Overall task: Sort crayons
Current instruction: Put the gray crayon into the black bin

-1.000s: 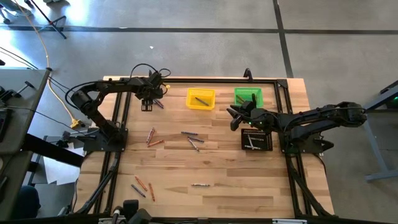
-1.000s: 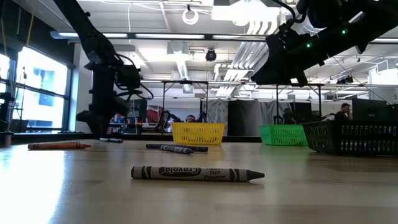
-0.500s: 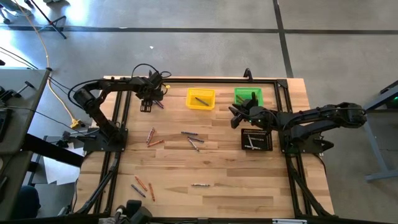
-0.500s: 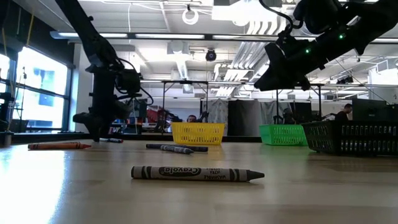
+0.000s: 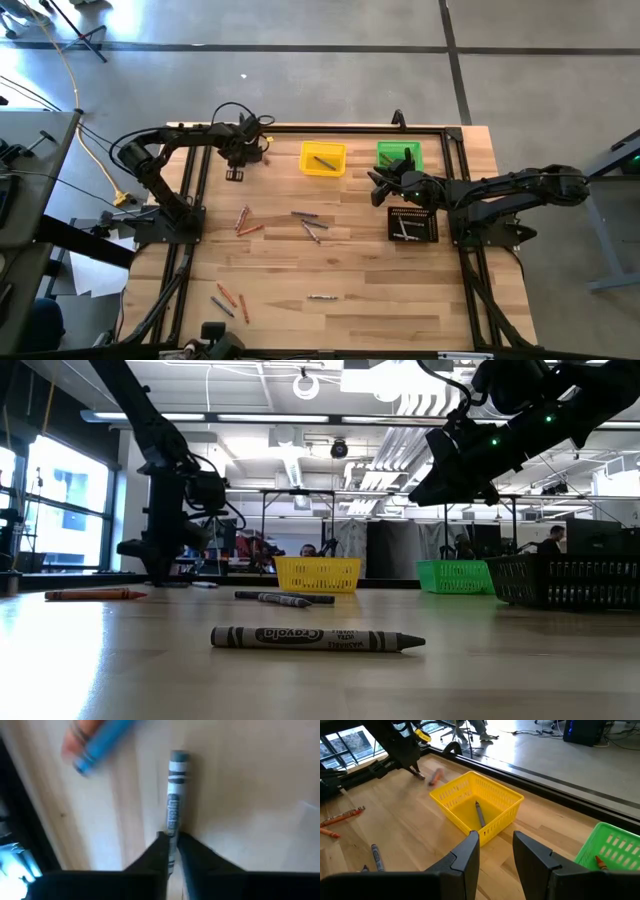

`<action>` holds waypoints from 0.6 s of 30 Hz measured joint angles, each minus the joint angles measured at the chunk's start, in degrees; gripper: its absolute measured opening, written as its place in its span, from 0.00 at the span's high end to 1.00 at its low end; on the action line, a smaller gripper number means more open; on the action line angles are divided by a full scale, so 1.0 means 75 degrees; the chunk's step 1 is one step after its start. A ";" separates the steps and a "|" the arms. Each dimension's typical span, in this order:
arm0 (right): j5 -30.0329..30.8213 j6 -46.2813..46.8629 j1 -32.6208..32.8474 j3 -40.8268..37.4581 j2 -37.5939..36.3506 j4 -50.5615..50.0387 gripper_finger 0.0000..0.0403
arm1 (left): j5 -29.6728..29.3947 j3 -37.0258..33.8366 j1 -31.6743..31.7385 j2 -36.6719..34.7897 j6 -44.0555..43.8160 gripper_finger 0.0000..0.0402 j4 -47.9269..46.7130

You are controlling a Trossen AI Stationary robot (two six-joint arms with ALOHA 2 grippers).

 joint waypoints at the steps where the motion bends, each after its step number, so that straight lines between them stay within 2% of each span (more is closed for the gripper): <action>1: 0.0000 0.0000 0.0000 0.0000 0.0000 0.0000 0.72 | -0.0001 0.0066 0.0013 0.0011 -0.0198 0.98 -0.0041; 7: -0.0003 0.0000 0.0003 0.0000 0.0000 0.0000 0.72 | 0.0387 0.0468 0.0039 0.0059 -0.1322 0.99 -0.0815; 18: -0.0009 0.0168 0.0009 0.0000 0.0000 -0.0121 0.72 | 0.0387 0.0467 -0.0568 0.0003 -0.3240 1.00 -0.1439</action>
